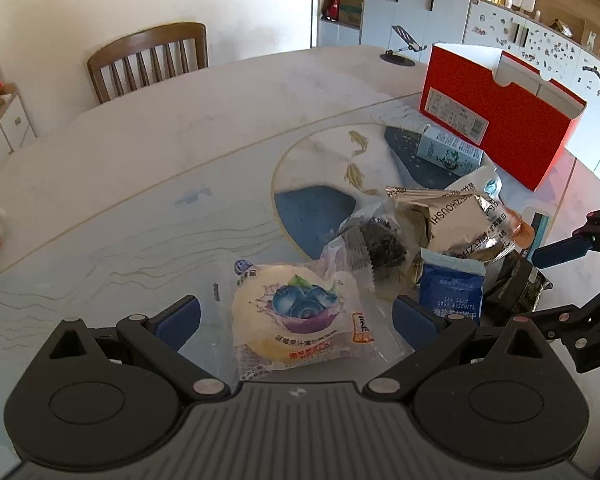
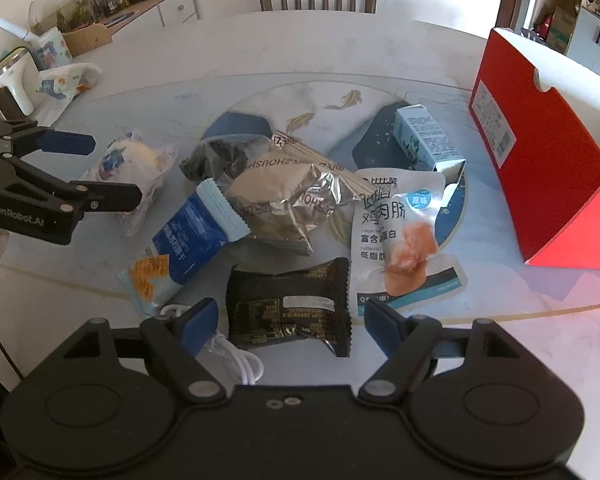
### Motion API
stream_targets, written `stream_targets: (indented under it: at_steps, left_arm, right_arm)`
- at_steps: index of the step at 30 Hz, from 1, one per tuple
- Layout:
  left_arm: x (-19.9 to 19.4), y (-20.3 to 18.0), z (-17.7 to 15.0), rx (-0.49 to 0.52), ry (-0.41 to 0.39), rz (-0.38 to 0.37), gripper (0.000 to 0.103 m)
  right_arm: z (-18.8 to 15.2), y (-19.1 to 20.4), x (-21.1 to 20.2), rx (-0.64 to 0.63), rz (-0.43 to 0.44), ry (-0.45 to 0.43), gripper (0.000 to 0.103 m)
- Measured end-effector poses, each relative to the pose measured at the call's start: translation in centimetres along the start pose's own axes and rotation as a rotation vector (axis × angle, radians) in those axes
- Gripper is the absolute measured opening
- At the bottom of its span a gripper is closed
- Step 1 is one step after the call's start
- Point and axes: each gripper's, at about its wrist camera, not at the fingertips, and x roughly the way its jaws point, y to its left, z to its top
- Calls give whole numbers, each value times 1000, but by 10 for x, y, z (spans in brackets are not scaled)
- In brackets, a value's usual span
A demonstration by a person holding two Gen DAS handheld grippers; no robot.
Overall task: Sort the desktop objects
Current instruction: 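Move both tools back over the remaining snacks on the table, then grasp the dark wrapped snack with the right tool while the left tool grasps the blueberry bread bag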
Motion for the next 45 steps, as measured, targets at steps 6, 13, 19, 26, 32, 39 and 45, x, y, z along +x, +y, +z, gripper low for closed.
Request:
stream_targets:
  at_steps: [6, 13, 19, 26, 32, 39, 45]
  left_arm:
    - [11, 2, -2, -12, 20, -16, 101]
    - [11, 1, -3, -22, 13, -24, 94]
    - [8, -1, -1, -20, 5, -16, 85]
    - [4, -1, 0, -25, -5, -5, 72]
    - [-1, 1, 3, -46, -13, 4, 56]
    - [-6, 2, 0, -67, -17, 3, 52]
    - [-14, 5, -4, -98, -18, -6, 51]
  right_arm:
    - [1, 4, 5, -20, 0, 4, 79]
    - [2, 6, 6, -32, 7, 16, 65]
    - [2, 8, 6, -47, 12, 18, 58]
    - [2, 4, 2, -32, 13, 10, 52]
    - [1, 0, -5, -8, 22, -3, 51]
    - [2, -5, -16, 19, 24, -28, 51]
    - [3, -11, -24, 44, 30, -57, 51]
